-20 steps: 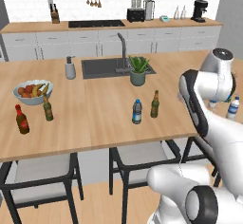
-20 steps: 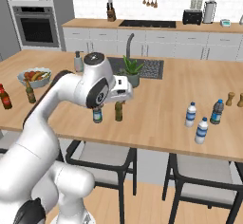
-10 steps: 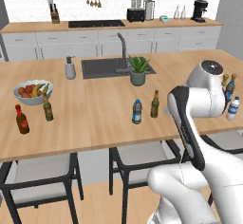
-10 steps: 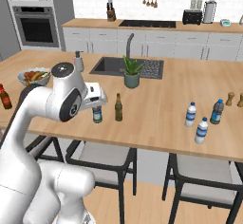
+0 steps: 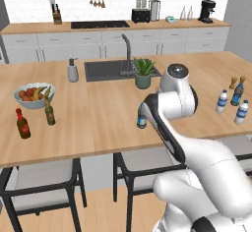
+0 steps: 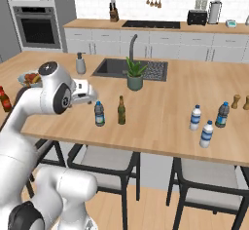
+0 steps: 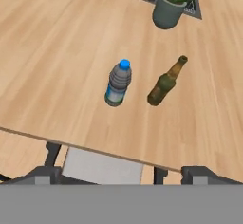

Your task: Move the plastic bottles in the middle to the plastics group, and the glass bottles in the middle to the glass group.

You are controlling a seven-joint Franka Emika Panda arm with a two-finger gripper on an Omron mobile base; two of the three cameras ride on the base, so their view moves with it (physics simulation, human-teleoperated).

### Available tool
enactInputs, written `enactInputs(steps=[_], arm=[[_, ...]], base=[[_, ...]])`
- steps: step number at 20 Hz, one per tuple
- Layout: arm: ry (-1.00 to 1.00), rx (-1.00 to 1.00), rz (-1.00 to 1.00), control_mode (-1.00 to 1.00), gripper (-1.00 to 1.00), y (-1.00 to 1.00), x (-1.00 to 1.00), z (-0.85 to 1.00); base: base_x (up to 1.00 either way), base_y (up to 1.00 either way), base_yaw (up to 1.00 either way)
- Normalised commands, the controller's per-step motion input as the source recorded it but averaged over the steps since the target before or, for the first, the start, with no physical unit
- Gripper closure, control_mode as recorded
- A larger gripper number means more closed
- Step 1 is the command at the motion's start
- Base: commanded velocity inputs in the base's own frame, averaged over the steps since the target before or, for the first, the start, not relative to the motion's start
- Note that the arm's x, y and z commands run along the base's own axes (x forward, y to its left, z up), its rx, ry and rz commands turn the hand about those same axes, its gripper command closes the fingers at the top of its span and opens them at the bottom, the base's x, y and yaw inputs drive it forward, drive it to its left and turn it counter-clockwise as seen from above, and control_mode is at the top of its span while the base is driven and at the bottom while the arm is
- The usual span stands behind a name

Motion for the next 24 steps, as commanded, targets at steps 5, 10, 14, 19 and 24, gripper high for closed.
enactInputs(steps=[5,10,14,19,24], arm=[[0.12,0.0,-0.04,-1.0,-1.0,0.0,0.56,0.0],[0.01,0.06,0.0,-1.0,-1.0,0.0,0.18,-0.06],[-0.04,0.15,0.0,-1.0,-1.0,0.0,0.3,-0.54],[0.0,0.07,-0.01,-1.0,-1.0,0.0,0.49,-0.3],[0.0,0.0,-0.03,-1.0,-1.0,0.02,0.58,-0.2]], base=[[0.0,0.0,0.0],[0.0,0.0,0.0],[0.0,0.0,0.0],[0.0,0.0,0.0],[0.0,0.0,0.0]])
